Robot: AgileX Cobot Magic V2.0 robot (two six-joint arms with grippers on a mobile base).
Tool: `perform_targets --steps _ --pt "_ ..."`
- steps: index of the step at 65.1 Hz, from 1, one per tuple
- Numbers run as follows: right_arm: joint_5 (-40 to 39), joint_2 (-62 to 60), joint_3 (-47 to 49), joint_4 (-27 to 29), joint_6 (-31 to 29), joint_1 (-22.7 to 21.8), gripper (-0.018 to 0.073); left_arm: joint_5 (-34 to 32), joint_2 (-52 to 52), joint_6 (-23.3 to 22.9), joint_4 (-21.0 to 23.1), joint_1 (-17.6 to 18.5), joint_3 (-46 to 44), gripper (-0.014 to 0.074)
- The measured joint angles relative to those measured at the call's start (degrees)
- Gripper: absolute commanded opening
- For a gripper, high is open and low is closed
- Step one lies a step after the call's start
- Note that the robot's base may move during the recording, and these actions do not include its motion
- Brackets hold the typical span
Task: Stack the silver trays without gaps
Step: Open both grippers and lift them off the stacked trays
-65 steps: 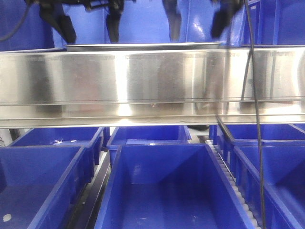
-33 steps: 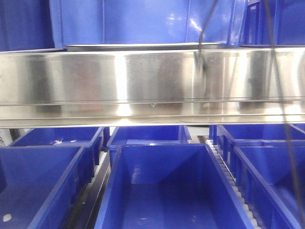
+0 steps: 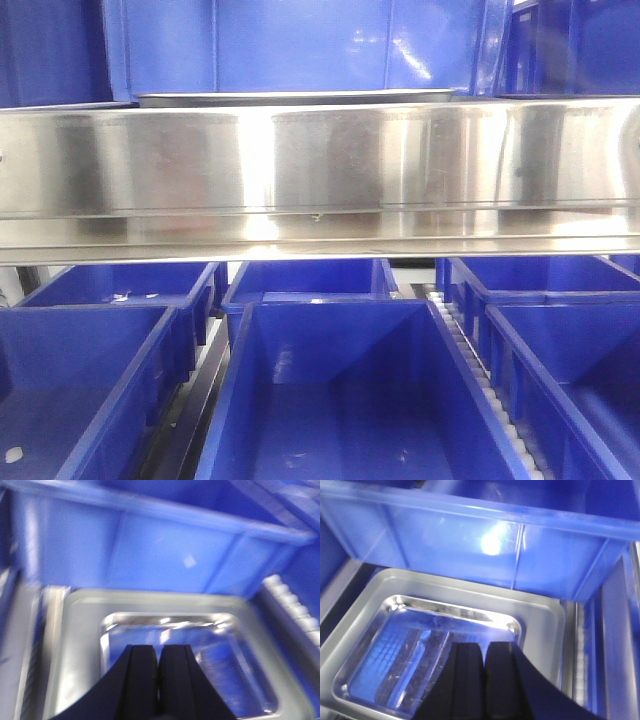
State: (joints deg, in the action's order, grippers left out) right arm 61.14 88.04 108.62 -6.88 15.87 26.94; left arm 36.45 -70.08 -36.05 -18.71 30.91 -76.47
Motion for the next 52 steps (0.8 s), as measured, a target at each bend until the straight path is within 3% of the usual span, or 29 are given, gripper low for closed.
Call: perform_targets --steps 21,43,52 --pt "-24.4 -18.3 -32.1 -0.1 -1.7 0.0 -0.0078 -17.3 8.0 0.0 -0.9 0.0 15.7 -0.0013" --pt "-37.7 -35.6 -58.7 -0.2 -1.9 0.0 -0.0079 -35.7 15.3 0.0 -6.0 0.0 33.1 -0.0013" --pt "-43.6 -43.2 -68.2 -0.5 -1.9 0.0 -0.0079 -37.2 18.5 0.0 -6.4 0.0 37.9 -0.0013"
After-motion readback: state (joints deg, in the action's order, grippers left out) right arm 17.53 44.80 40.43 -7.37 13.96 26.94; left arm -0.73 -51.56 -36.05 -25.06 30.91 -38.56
